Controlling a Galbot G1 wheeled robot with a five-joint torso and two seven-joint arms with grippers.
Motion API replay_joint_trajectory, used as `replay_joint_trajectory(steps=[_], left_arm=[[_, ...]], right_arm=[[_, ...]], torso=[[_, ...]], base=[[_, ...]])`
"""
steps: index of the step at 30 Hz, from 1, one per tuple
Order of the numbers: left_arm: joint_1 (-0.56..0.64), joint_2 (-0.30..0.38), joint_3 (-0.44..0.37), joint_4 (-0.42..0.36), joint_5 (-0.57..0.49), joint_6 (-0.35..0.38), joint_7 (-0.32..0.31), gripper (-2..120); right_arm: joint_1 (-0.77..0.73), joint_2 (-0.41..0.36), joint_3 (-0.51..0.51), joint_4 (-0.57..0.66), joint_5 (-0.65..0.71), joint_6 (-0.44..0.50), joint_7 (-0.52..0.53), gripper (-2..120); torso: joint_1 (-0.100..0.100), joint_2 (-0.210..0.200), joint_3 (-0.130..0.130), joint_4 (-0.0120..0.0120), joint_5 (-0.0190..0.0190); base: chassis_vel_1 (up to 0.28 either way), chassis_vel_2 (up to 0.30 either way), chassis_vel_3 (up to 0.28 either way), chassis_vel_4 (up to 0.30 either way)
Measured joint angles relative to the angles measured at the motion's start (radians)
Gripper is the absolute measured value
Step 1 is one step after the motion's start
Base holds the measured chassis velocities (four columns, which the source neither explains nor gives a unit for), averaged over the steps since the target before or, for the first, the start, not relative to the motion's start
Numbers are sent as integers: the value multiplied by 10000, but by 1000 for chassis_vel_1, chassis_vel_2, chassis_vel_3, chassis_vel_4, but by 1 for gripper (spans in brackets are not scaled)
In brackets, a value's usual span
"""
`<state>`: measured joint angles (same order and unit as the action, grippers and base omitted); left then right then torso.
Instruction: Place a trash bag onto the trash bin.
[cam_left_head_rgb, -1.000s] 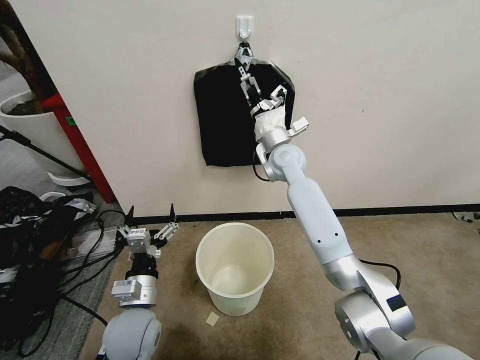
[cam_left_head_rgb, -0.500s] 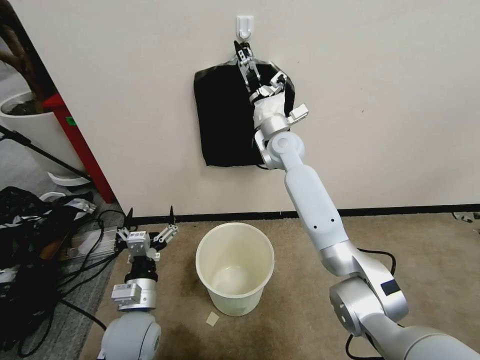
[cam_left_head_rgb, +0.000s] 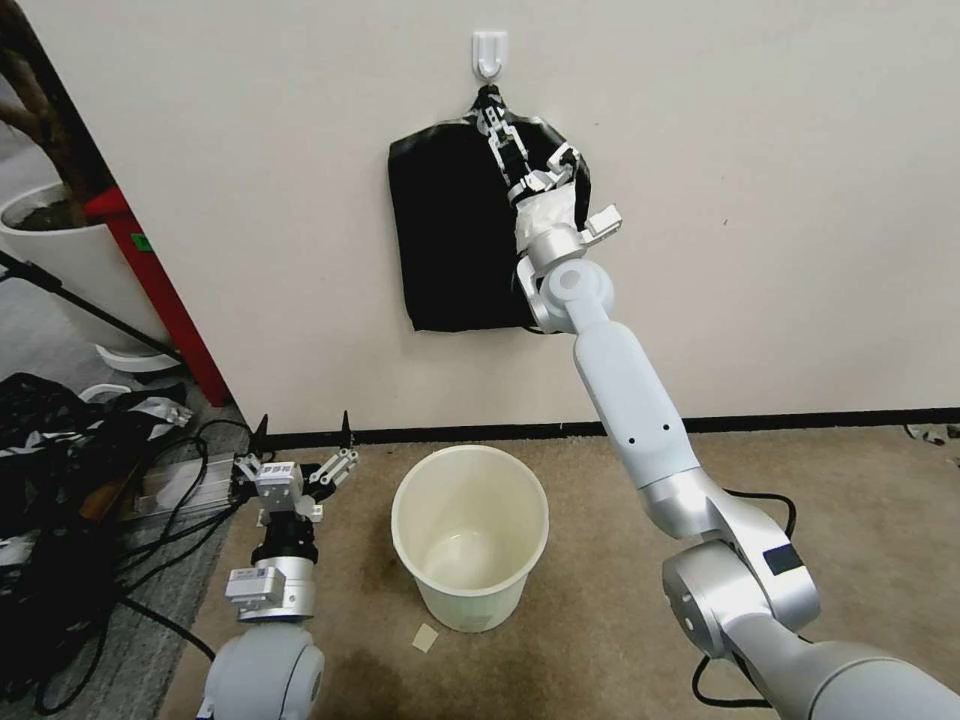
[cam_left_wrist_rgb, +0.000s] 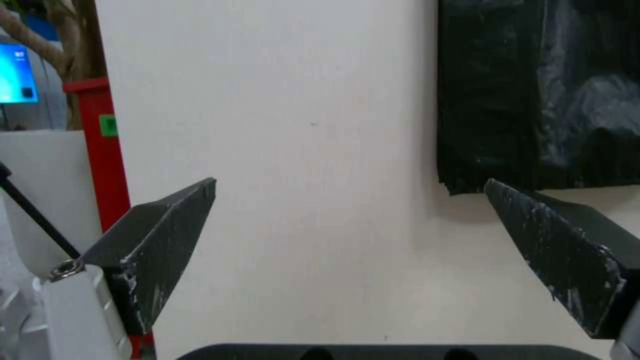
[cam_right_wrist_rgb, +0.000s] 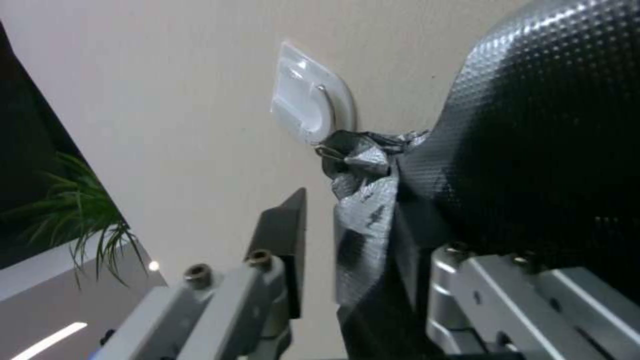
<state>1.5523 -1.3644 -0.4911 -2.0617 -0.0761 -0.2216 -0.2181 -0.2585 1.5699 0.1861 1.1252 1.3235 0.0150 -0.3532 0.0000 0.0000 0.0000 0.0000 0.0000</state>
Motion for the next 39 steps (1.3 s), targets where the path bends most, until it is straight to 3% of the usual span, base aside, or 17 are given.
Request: replay_joint_trajectory(steps=[9, 14, 19, 28, 30, 39], left_arm=[[-26, 43, 14, 55, 25, -4, -4, 100], [-41, 53, 30, 99, 55, -9, -4, 100], [-75, 77, 28, 173, 64, -57, -10, 100], [-187, 133, 46, 434, 52, -236, -32, 100], [-192, 137, 48, 450, 51, -244, -32, 100], [-282, 193, 39, 651, 15, -389, -78, 100]], right_arm=[[94, 2, -2, -154, -117, 37, -20, 0], [185, 48, 102, -384, -258, 166, -377, 0], [130, 58, 164, -771, -714, 687, -1882, 0], [-780, -75, 446, -595, -1140, 803, -4646, 0], [-833, -79, 473, -576, -1159, 796, -4784, 0], [-2265, -315, 882, -4, -1822, -3, -8248, 0]], torso=[[0, 0, 0, 0, 0], [0, 0, 0, 1, 0], [0, 0, -1, 1, 0], [0, -2, 0, 0, 0], [0, -2, 0, 1, 1], [0, -2, -1, 2, 1]], base=[[0, 0, 0, 0], [0, 0, 0, 0], [0, 0, 0, 0], [0, 0, 0, 0], [0, 0, 0, 0], [0, 0, 0, 0]])
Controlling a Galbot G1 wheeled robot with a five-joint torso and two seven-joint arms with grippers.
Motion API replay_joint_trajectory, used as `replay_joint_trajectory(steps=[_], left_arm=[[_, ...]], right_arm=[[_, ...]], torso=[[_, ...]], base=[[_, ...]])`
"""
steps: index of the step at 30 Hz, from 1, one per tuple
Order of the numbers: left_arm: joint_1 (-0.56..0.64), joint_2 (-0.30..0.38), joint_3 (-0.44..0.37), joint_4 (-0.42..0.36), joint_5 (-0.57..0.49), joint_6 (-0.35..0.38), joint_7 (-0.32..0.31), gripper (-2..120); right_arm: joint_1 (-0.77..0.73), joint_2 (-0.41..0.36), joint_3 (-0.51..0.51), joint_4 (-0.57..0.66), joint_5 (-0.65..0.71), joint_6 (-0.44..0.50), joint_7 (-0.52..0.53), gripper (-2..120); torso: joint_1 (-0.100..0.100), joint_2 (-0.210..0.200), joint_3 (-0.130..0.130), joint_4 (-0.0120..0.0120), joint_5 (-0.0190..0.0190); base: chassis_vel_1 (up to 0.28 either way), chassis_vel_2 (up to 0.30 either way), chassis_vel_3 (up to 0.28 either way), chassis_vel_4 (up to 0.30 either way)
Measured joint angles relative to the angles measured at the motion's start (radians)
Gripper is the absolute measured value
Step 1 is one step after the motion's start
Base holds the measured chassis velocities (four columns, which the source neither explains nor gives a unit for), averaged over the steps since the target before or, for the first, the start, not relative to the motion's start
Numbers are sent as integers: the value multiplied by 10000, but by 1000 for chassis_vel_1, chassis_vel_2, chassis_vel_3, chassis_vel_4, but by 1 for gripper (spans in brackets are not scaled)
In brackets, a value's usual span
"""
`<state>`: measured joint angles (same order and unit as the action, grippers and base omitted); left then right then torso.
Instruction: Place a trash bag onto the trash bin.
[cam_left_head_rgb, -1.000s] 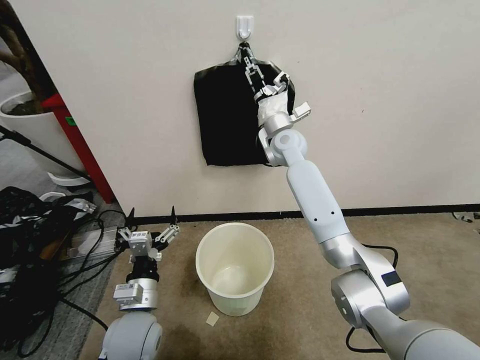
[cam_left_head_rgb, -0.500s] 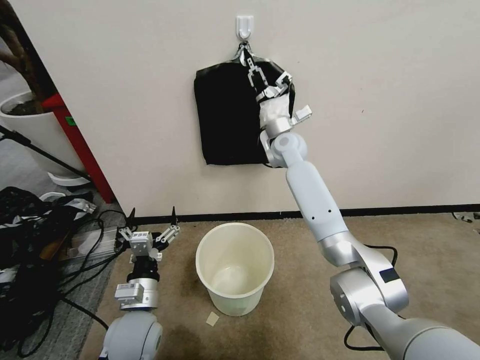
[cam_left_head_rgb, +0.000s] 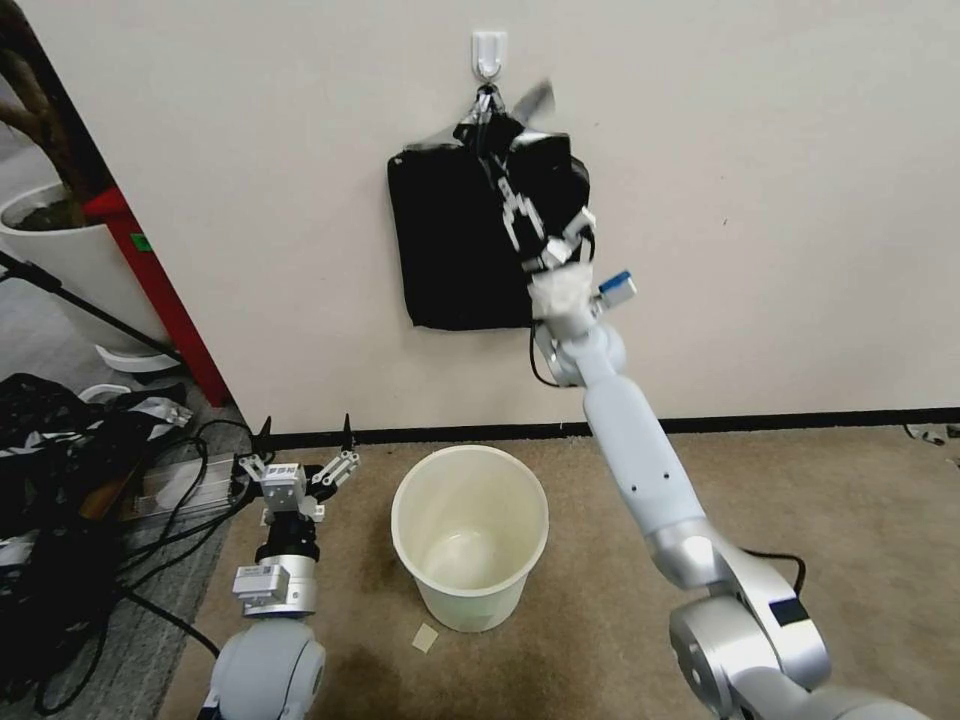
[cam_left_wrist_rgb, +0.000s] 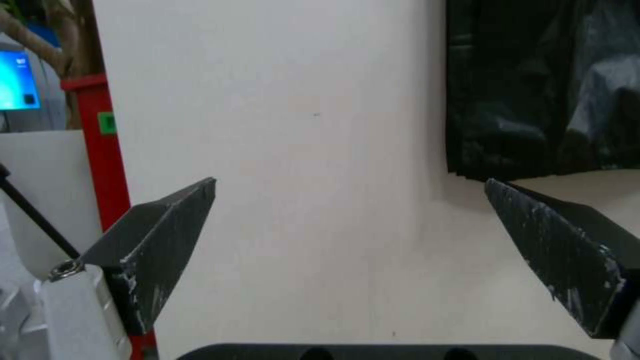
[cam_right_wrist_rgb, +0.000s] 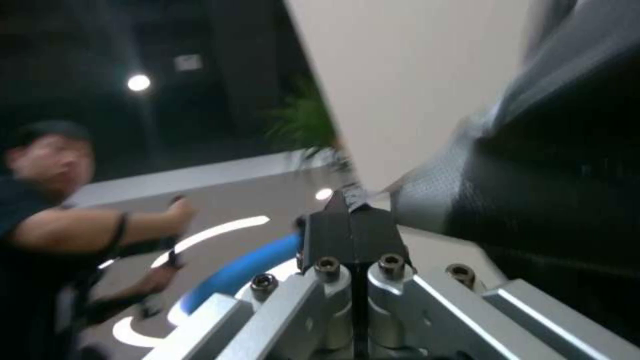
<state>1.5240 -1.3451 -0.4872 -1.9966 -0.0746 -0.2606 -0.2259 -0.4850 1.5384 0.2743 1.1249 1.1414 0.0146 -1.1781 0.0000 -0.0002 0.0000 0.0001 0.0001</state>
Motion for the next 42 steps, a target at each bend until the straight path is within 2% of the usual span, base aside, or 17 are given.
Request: replay_joint_trajectory(steps=[5, 10, 18, 24, 25, 26, 28, 30, 31, 32, 34, 35, 36, 39, 40, 41, 42], left_arm=[[-10, 39, -46, 75, -7, -57, -135, 100], [-30, 58, -65, 84, -20, -72, -175, 100], [-323, 198, -26, 121, -205, -83, -165, 100], [-850, 676, 40, 125, -1332, -390, 259, 100], [-1347, 1283, 121, 146, -2067, -826, 815, 100], [-1347, 1283, 121, 146, -2067, -826, 815, 100], [-2304, 2516, 349, 85, -2960, -1450, 1867, 100], [-3290, 3802, 668, -14, -3479, -1670, 2625, 100], [-3290, 3802, 668, -14, -3479, -1670, 2625, 100], [-3813, 4362, 900, -18, -3684, -1679, 2917, 100], [-5279, 5523, 1675, 16, -4258, -1435, 3270, 100], [-6436, 6231, 2386, 101, -4580, -1103, 3326, 100], [-6436, 6231, 2386, 101, -4580, -1103, 3326, 100], [-8853, 7228, 4336, 467, -4676, -200, 3388, 100], [-10373, 7474, 5338, 922, -4269, 231, 3574, 100], [-10373, 7474, 5338, 922, -4269, 231, 3574, 100], [-11135, 7506, 5879, 1244, -3955, 488, 3737, 100]], right_arm=[[-980, -265, 106, 419, -657, -423, -1489, 0], [-1808, -569, 186, 663, -1142, -533, -2093, 0], [-2566, -817, 406, 941, -1702, -535, -2482, 0], [-2776, -1005, 635, 1246, -1955, -529, -2611, 0], [-2791, -1093, 683, 1401, -2153, -333, -2097, 0], [-2791, -1093, 683, 1401, -2153, -333, -2097, 0], [-2711, -1157, 540, 1628, -2320, 468, -420, 0], [-2510, -1116, 271, 1773, -2248, 1327, 1373, 0], [-2510, -1116, 271, 1773, -2248, 1327, 1373, 0], [-2416, -1071, 143, 1826, -2197, 1652, 2090, 0], [-2278, -953, -33, 1915, -2148, 2042, 2937, 0], [-2248, -901, -105, 1980, -2141, 2147, 3185, 0], [-2248, -901, -105, 1980, -2141, 2147, 3185, 0], [-2308, -813, -167, 2157, -2184, 2225, 3325, 0], [-2414, -780, -165, 2281, -2230, 2231, 3333, 0], [-2414, -780, -165, 2281, -2230, 2231, 3333, 0], [-2484, -752, -166, 2378, -2256, 2231, 3331, 0]], torso=[[-1, 0, -1, 0, -1], [0, 0, -1, -1, 0], [-1, 0, 0, -1, 1], [-1, 1, 0, 0, -3], [0, 1, 0, 0, -4], [0, 1, 0, 0, -4], [0, 0, 0, -3, -7], [0, 0, 1, -3, 0], [0, 0, 1, -3, 0], [0, 0, 1, 1, -1], [0, 0, 1, 3, -6], [1, 0, 1, 0, -3], [1, 0, 1, 0, -3], [1, 0, 2, -3, -3], [1, 0, 1, -2, 0], [1, 0, 1, -2, 0], [1, 1, 0, -3, 7]], base=[[0, 0, 0, 0], [0, 0, 0, 0], [0, 0, 0, 0], [0, 0, 0, 0], [0, 0, 0, 0], [0, 0, 0, 0], [0, 0, 0, 0], [0, 0, 0, 0], [0, 0, 0, 0], [0, 0, 0, 0], [0, 0, 0, 0], [0, 0, 0, 0], [0, 0, 0, 0], [0, 0, 0, 0], [0, 0, 0, 0], [0, 0, 0, 0], [0, 0, 0, 0]])
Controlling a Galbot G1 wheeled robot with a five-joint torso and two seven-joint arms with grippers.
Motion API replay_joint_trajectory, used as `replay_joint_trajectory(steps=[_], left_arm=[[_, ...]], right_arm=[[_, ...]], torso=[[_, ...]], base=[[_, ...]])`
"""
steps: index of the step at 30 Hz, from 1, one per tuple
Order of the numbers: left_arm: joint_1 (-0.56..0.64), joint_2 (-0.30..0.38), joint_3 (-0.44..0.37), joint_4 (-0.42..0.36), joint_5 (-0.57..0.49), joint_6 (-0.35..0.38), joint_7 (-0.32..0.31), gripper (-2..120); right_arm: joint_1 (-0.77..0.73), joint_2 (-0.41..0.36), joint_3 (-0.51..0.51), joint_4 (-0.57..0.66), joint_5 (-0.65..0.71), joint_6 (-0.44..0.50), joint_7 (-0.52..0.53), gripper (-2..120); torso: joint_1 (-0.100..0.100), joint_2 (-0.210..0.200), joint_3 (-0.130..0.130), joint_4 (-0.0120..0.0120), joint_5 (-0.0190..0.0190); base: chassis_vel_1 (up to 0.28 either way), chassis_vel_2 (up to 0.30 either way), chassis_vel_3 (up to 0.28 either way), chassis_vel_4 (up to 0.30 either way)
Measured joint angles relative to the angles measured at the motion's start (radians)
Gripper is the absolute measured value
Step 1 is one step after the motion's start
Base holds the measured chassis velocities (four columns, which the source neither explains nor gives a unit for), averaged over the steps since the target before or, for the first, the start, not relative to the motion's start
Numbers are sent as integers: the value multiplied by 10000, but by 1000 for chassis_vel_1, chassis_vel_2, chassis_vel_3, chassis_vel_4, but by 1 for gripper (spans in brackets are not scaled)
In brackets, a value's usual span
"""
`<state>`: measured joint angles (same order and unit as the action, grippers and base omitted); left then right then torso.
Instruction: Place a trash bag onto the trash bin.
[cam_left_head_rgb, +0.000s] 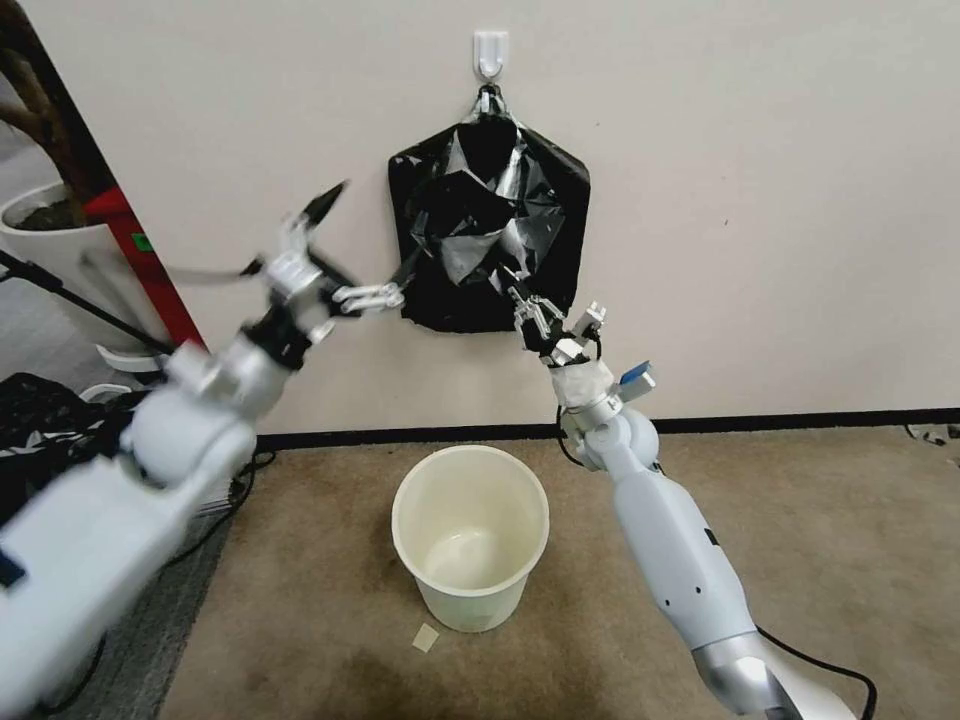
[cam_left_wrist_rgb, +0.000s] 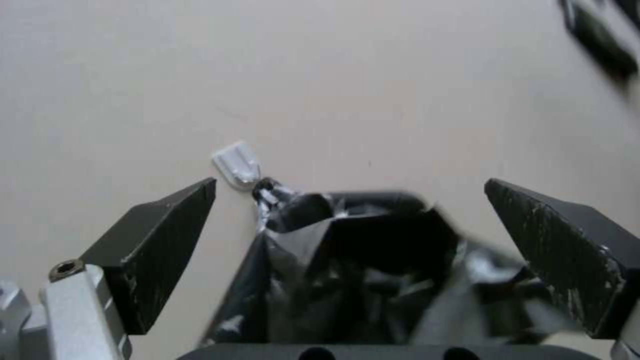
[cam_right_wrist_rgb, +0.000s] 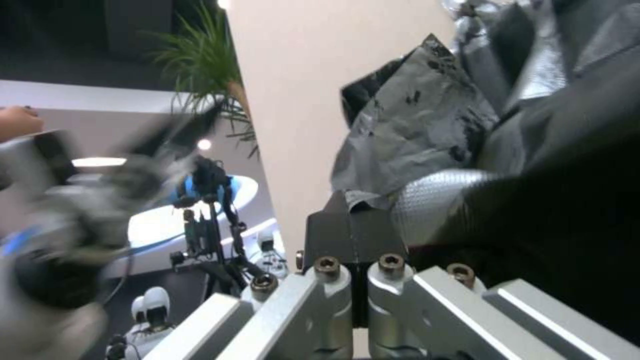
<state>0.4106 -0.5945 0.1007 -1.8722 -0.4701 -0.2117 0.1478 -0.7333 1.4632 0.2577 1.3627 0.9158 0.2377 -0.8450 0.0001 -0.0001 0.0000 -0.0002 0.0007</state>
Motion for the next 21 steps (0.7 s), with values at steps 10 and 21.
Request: replay_joint_trajectory(steps=[10, 21], left_arm=[[-2051, -760, 2339, 1498, 1104, 948, 825, 100], [-1618, -1221, 2066, 1566, 1634, 1328, 252, 74]], right_arm=[[-269, 81, 106, 534, -318, 49, -7, 0], [-325, 65, 135, 751, -361, 112, 60, 0]], torso=[[0, 0, 1, 2, -8], [0, 0, 0, 2, -7]], base=[[0, 0, 0, 0], [0, 0, 0, 0]])
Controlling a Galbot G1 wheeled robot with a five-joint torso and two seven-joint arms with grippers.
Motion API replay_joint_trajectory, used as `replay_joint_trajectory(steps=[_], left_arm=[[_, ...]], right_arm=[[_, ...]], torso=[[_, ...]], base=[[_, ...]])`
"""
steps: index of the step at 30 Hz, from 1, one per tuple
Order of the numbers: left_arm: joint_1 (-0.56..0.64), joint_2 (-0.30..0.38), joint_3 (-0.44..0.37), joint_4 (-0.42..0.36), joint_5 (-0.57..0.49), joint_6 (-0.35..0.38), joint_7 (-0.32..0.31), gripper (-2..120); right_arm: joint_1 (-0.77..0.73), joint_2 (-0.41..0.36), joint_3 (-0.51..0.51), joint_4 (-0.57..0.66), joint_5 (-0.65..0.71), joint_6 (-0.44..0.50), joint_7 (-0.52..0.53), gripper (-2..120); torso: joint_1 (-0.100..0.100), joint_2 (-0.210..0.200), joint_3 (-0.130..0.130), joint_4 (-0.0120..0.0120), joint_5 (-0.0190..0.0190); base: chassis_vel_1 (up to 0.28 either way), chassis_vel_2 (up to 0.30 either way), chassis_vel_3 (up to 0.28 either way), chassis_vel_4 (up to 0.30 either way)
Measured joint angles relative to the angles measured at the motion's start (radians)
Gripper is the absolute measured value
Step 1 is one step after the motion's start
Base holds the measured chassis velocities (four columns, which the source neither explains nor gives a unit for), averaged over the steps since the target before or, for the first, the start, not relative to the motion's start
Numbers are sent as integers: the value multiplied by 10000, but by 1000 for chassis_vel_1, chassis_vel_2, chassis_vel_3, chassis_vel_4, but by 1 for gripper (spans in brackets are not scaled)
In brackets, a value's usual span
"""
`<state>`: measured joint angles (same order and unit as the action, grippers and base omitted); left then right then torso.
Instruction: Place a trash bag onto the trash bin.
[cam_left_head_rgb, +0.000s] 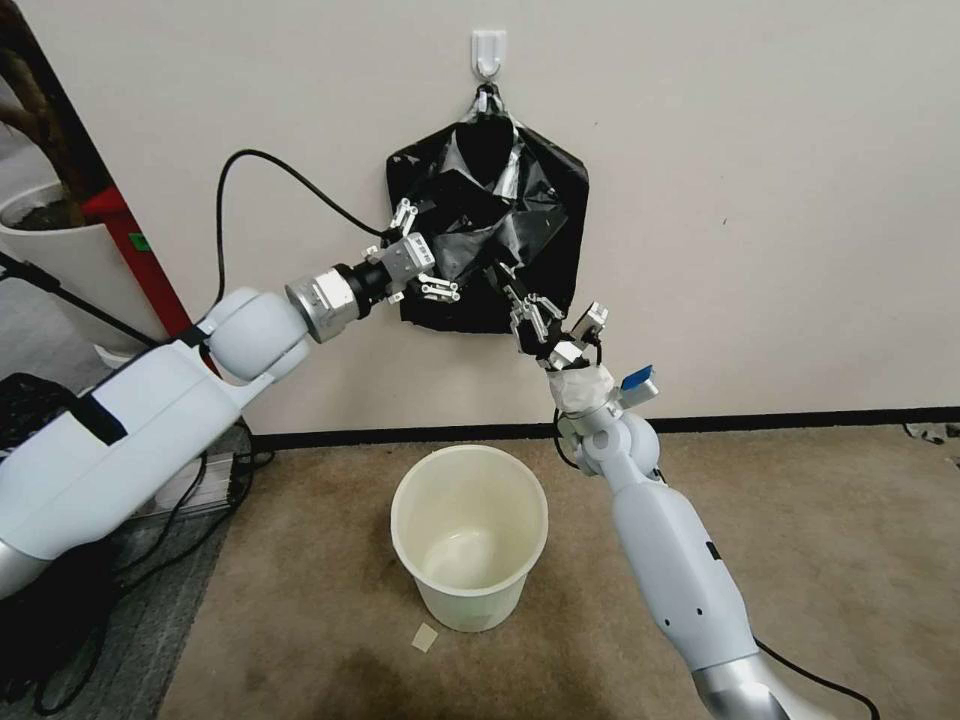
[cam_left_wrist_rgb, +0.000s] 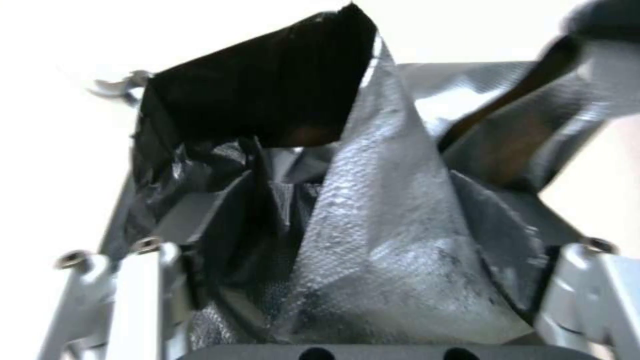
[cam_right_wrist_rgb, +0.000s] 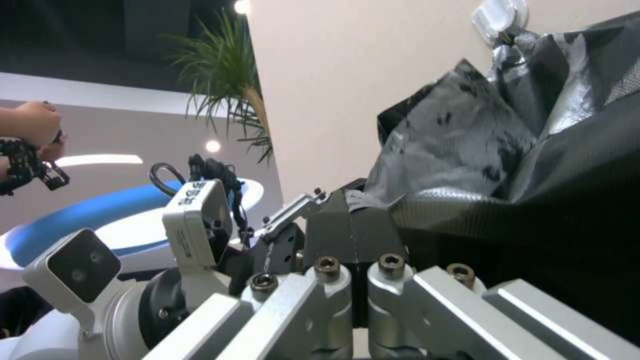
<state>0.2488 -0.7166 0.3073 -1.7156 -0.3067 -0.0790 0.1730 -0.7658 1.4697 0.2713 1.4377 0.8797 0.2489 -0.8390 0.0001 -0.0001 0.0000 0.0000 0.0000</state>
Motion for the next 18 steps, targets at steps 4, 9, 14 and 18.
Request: replay_joint_trajectory(steps=[4, 9, 14, 18], left_arm=[[251, 0, -136, -252, -184, 501, -453, 61], [516, -12, -291, -522, -540, 1022, -874, 45], [842, -88, -532, -778, -876, 1522, -1290, 27], [1091, -219, -733, -956, -1434, 1450, -1551, 13]], right_arm=[[-44, -2, -10, 20, -63, 65, 41, 0], [-112, 2, -13, 174, -76, 123, 217, 0], [-269, 5, -43, 511, -80, 198, 496, 0], [-555, -114, -268, 1048, -330, 431, 1236, 0]], torso=[[-1, 1, 0, 0, 0], [-1, 1, 0, 0, 0], [-1, 1, 0, 0, 0], [-1, 1, 0, 1, 0]], base=[[0, 0, 0, 0], [0, 0, 0, 0], [0, 0, 0, 0], [0, 0, 0, 0]])
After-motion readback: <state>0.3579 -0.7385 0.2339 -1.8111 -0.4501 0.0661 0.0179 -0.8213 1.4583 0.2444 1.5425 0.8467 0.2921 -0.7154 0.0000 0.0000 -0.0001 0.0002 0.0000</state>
